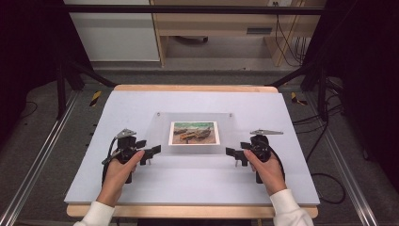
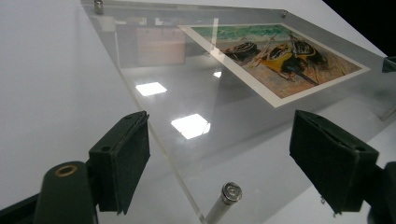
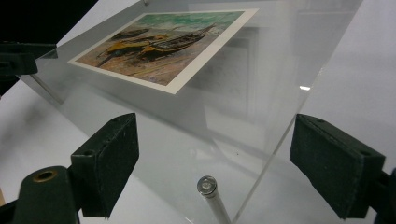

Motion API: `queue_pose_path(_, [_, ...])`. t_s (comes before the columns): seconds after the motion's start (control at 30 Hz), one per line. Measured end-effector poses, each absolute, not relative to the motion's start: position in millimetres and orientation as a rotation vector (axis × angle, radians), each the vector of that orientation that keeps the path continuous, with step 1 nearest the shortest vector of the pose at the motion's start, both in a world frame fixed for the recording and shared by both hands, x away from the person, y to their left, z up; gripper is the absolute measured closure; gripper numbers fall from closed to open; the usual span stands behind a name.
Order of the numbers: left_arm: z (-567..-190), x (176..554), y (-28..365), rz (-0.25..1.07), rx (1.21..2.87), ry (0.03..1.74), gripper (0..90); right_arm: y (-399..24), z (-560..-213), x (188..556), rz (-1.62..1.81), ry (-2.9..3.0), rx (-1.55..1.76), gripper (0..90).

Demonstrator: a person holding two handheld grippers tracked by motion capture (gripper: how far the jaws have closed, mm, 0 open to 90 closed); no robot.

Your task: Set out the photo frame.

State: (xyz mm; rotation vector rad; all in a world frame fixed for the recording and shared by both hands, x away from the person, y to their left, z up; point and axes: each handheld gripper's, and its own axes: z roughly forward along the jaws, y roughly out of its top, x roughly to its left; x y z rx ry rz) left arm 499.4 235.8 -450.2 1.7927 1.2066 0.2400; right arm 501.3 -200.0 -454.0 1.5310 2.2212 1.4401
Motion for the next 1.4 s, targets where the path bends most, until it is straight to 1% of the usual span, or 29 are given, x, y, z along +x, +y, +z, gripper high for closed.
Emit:
queue_pose_path(0.4, [-450.1,499.3,235.1,0.238,1.793,1.215,19.2,-201.4,-456.3,503.5,1.463,2.224,1.561,15.8])
queue_pose_path(1.0, [-451.8,499.6,237.6,0.190,1.784,1.217,17.2,-197.9,-456.7,504.6,1.473,2.242,1.590,15.3])
queue_pose_path(1.4, [-452.0,498.9,236.4,0.194,1.778,1.229,17.0,-198.0,-456.5,504.9,1.469,2.246,1.591,15.3])
